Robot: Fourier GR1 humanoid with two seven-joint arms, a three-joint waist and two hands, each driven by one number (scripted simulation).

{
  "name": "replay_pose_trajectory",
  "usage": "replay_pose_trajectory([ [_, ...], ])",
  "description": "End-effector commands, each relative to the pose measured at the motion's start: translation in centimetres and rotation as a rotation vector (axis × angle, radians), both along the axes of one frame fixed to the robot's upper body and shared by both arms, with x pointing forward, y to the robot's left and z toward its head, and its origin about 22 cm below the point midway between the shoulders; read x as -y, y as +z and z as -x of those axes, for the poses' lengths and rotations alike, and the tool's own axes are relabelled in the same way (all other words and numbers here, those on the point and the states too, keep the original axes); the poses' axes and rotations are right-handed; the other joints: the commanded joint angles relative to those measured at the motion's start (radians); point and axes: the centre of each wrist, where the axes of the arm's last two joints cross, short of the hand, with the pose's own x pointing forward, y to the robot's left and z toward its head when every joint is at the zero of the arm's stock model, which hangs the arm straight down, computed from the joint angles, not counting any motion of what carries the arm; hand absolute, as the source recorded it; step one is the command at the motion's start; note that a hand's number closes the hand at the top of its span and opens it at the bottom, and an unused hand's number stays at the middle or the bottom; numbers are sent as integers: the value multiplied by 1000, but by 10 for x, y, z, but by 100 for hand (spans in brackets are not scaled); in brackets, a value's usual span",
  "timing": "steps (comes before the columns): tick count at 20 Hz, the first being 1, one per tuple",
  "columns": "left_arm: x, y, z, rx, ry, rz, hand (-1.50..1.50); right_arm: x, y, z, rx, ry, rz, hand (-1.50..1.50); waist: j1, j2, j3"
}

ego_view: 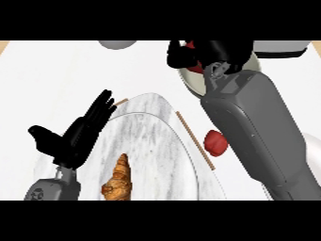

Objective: Pick the tomato from the plate and place it in the bowl

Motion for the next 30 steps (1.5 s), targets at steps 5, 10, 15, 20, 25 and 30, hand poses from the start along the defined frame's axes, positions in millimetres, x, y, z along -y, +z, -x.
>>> replay_pose_trajectory([
  [5, 9, 3, 6, 7, -10, -6, 0, 27, -46, -62, -7, -72, 103, 150, 8, 1, 0],
  [10, 10, 1, -7, 11, -21, -8, 0, 73, -70, -99, -110, -133, 168, 150, 23, 11, 0],
  [15, 9, 5, -12, 22, -32, 1, 0, 99, -105, -112, -261, -266, 29, -150, 41, 21, 1],
  [20, 8, 5, -8, 4, -24, 11, 0, 113, -106, -118, -190, -159, -124, -150, 39, 17, 1],
  [25, 11, 0, -11, 8, -18, 2, 0, 112, -108, -114, 7, -120, -426, -150, 24, 16, 3],
  [30, 4, -8, -5, 1, -4, -16, 0, 98, -84, -106, 323, -7, -675, -150, -3, -1, 4],
])
